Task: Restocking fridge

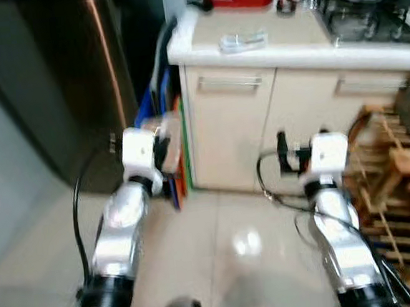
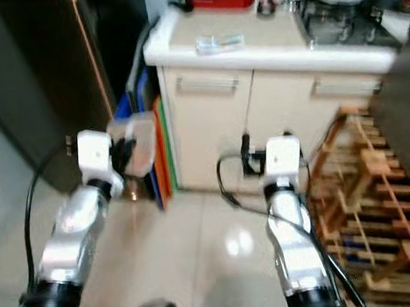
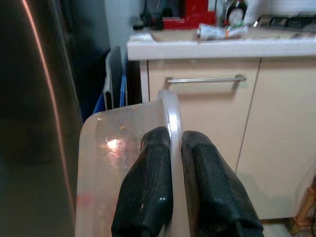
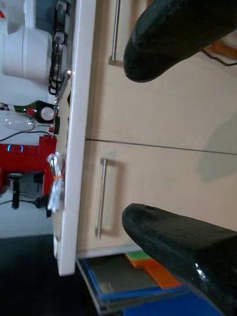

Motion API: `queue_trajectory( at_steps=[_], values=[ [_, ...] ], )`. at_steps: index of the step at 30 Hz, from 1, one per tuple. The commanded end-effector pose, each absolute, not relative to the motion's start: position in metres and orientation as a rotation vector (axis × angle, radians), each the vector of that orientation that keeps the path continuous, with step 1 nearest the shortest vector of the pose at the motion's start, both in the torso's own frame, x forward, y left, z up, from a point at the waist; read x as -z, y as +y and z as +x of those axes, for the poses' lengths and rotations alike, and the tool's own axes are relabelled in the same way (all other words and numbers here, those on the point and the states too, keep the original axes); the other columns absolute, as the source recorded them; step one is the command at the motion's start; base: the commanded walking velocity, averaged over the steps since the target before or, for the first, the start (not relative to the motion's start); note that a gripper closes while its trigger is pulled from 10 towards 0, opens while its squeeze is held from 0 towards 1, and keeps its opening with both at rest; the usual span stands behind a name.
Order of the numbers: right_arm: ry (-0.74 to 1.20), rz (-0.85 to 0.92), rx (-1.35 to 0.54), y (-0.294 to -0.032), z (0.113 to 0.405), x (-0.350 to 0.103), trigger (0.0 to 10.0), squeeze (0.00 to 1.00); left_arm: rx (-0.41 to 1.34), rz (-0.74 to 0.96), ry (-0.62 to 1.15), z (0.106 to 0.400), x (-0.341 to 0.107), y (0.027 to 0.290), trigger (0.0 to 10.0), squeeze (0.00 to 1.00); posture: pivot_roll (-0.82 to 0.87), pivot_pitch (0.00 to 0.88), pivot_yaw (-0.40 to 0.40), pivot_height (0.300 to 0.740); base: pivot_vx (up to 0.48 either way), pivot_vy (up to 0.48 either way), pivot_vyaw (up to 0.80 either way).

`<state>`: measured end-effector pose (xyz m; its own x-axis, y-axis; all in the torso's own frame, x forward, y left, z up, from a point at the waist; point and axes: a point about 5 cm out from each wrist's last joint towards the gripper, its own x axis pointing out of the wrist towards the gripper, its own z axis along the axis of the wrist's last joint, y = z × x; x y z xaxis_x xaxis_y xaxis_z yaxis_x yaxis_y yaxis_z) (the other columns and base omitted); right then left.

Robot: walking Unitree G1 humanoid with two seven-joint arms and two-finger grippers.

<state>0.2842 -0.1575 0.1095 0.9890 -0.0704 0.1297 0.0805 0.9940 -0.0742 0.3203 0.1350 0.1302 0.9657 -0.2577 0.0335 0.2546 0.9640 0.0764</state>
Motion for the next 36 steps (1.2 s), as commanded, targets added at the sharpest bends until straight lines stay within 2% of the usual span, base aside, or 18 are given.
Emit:
queue_trajectory(
  at_steps=[1, 11, 33, 36],
  values=[
    [-0.123, -0.075, 0.084, -0.159, 0.283, -0.109, 10.0, 0.0, 0.269, 0.08, -0.068, 0.321, -0.135, 0.132, 10.0, 0.0, -0.11, 0.0, 0.024, 0.74, -0.322, 0.0, 0.0],
    [-0.123, -0.082, 0.09, -0.161, 0.282, -0.107, 10.0, 0.0, 0.32, 0.073, -0.074, 0.32, -0.132, 0.127, 10.0, 0.0, -0.12, 0.0, 0.029, 0.74, -0.062, 0.0, 0.0],
    [-0.1, -0.104, 0.104, -0.17, 0.28, -0.102, 10.0, 0.0, 0.307, 0.064, -0.04, 0.322, -0.124, 0.12, 10.0, 0.0, -0.12, 0.0, 0.02, 0.74, 0.0, -0.449, 0.0],
    [-0.098, -0.106, 0.108, -0.171, 0.28, -0.101, 10.0, 0.0, 0.301, 0.058, -0.032, 0.324, -0.125, 0.117, 10.0, 0.0, -0.13, 0.0, 0.018, 0.74, 0.27, -0.394, 0.0]
  ],
)
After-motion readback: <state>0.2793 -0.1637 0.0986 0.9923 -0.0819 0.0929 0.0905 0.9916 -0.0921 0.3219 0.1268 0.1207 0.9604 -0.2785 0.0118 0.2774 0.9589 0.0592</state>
